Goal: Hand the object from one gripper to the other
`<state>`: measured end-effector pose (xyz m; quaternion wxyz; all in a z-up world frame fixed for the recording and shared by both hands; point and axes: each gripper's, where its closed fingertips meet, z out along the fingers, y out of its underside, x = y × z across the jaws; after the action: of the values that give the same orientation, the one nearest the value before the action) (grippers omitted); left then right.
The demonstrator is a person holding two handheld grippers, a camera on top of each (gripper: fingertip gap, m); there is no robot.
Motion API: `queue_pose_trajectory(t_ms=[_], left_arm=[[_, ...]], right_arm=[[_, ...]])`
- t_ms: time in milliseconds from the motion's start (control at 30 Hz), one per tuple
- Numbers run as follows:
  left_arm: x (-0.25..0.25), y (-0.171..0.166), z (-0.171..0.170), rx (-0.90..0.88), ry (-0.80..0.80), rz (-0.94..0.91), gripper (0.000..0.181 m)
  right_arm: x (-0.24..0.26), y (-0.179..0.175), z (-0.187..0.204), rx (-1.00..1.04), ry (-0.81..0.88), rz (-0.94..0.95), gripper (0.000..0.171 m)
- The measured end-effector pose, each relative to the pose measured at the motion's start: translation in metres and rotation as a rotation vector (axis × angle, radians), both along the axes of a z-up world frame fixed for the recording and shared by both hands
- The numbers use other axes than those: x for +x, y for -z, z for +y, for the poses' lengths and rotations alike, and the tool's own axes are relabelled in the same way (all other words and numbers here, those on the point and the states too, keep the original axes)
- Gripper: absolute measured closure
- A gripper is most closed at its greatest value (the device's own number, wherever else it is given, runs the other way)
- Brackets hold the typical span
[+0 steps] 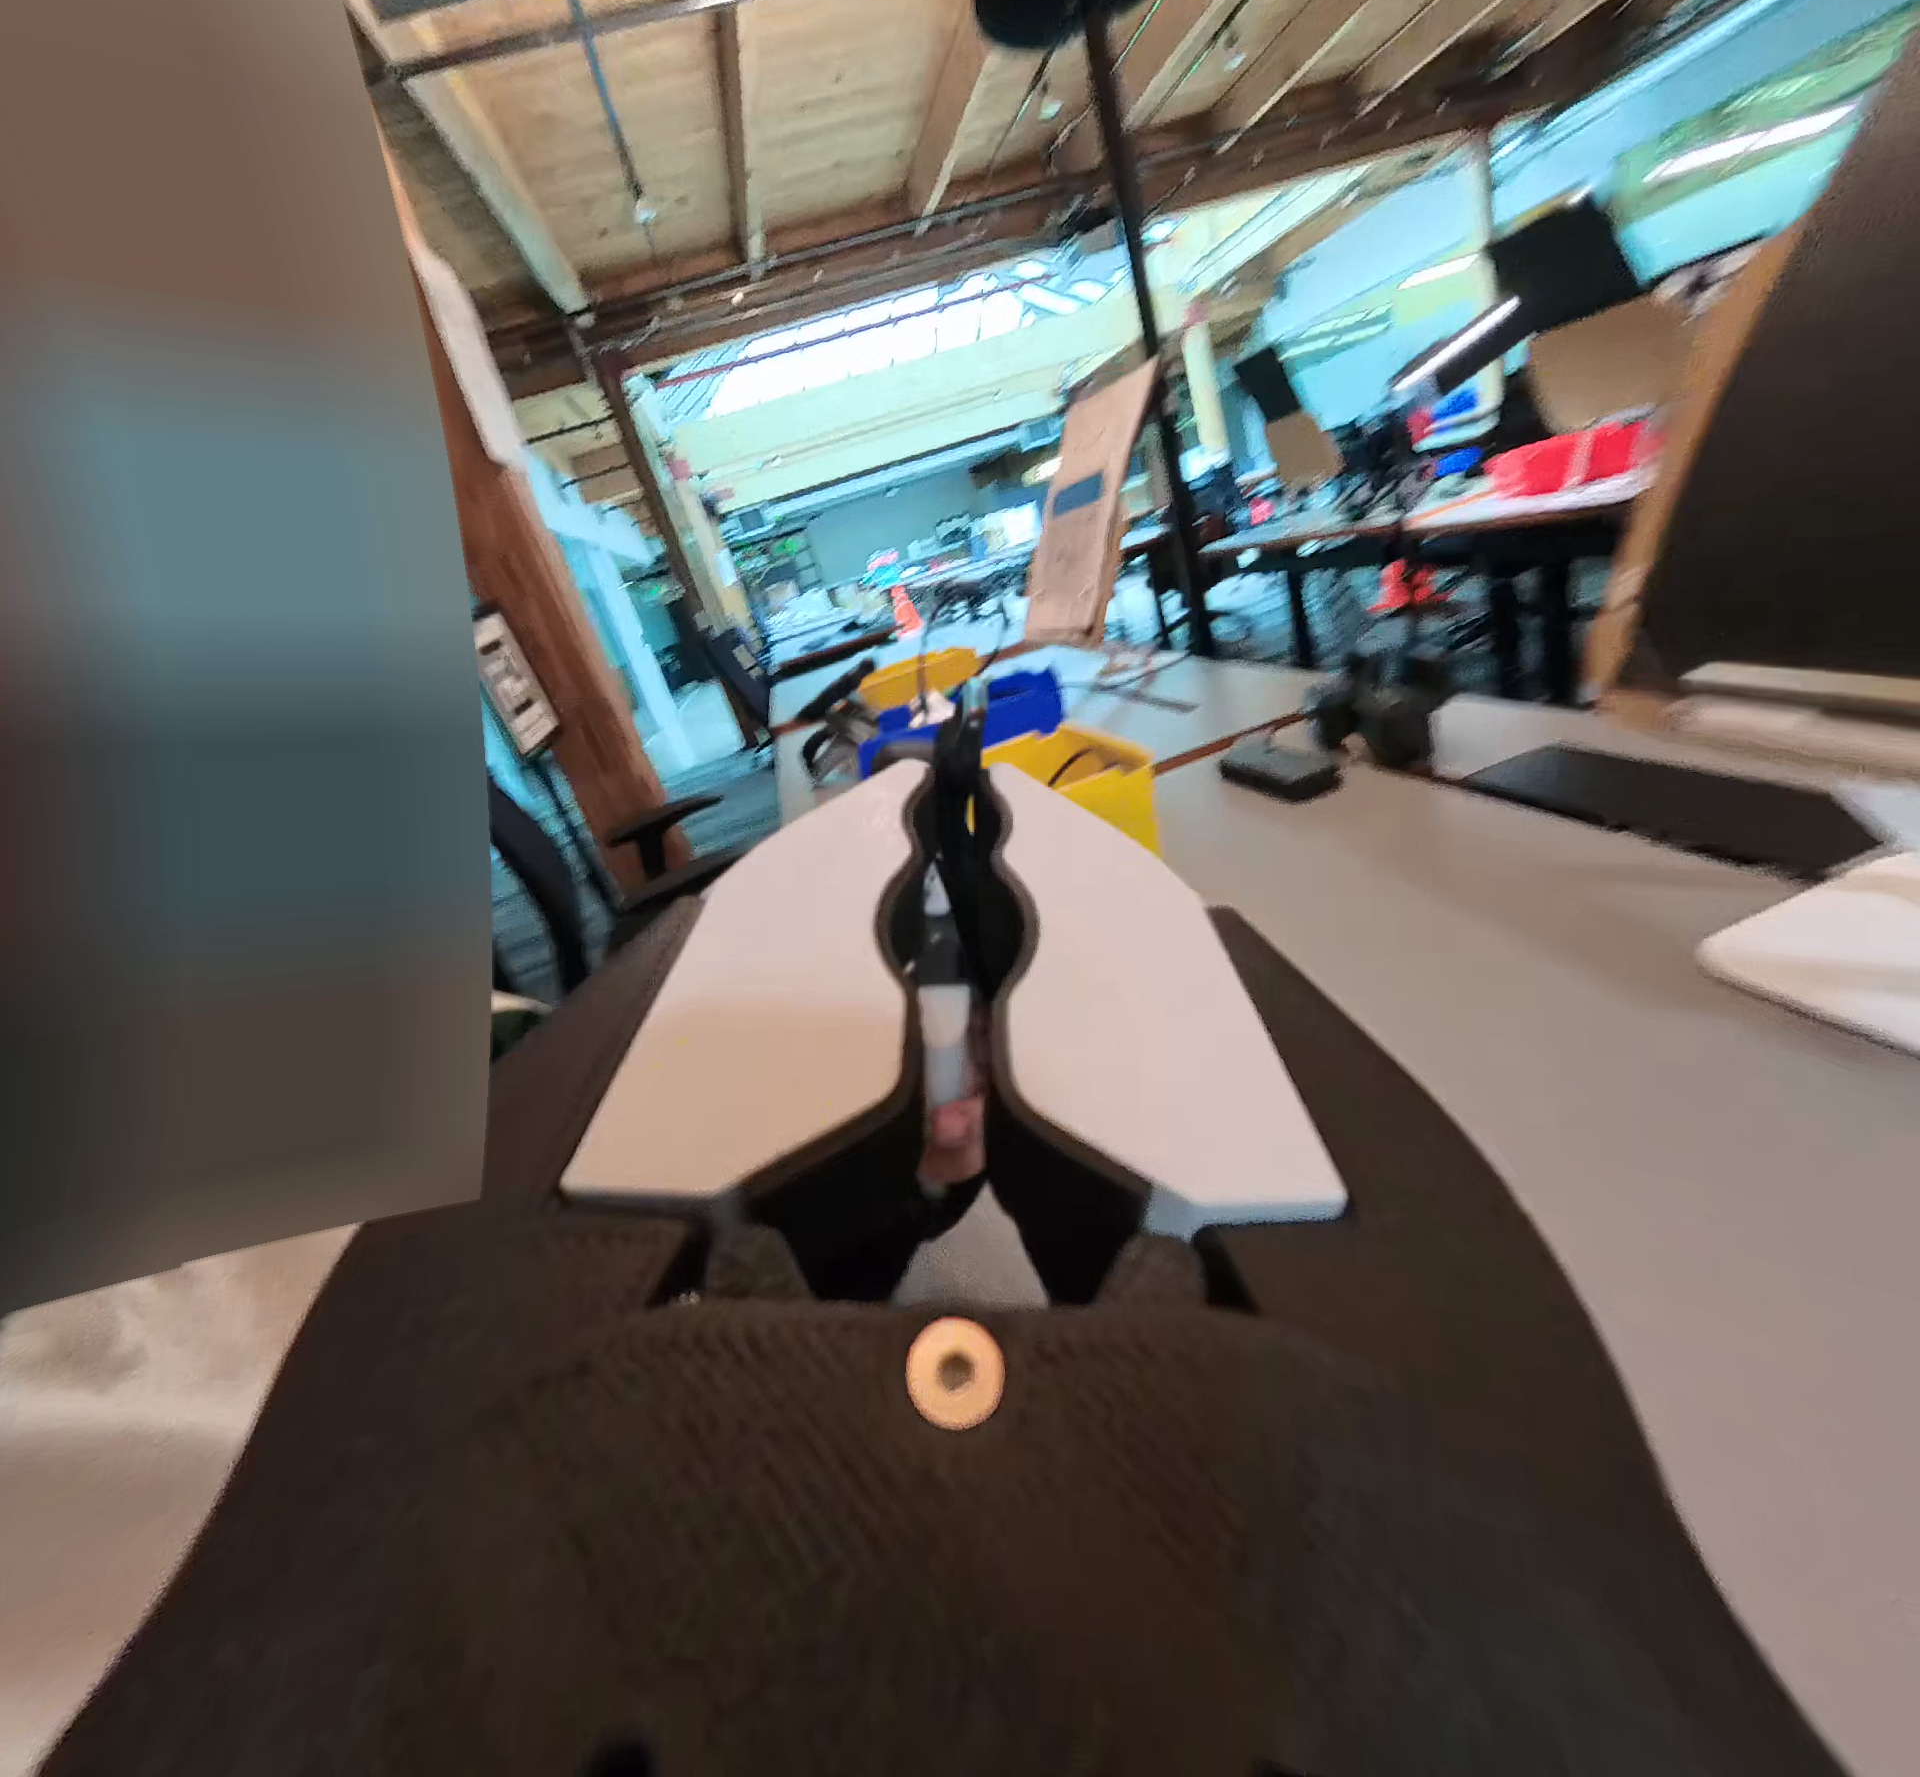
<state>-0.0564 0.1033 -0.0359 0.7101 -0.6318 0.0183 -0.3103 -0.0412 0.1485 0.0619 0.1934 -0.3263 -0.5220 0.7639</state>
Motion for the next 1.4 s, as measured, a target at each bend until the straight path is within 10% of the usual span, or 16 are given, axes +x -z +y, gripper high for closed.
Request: queue_pose_trajectory(t_ms=[200,567,967,1200,1400], left_arm=[[-0.014,0.005,0.001,-0.014,-0.051,-0.040,0.128],[-0.007,0.012,0.007,-0.049,-0.044,-0.014,0.130],[-0.009,0.019,0.010,-0.068,-0.050,-0.026,0.130],[-0.013,0.021,0.010,-0.074,-0.060,-0.043,0.131],[-0.018,0.022,0.010,-0.076,-0.074,-0.049,0.131]], right_arm=[[0.043,-0.051,0.122,0.123,0.414,-0.055,0.165],[0.063,0.027,0.264,0.301,0.840,-0.469,0.165],[0.022,0.116,0.306,0.336,0.901,-0.570,0.115],[0.027,0.069,0.291,0.288,0.894,-0.401,0.124],[0.007,0.024,0.203,0.287,0.681,-0.239,0.128]])
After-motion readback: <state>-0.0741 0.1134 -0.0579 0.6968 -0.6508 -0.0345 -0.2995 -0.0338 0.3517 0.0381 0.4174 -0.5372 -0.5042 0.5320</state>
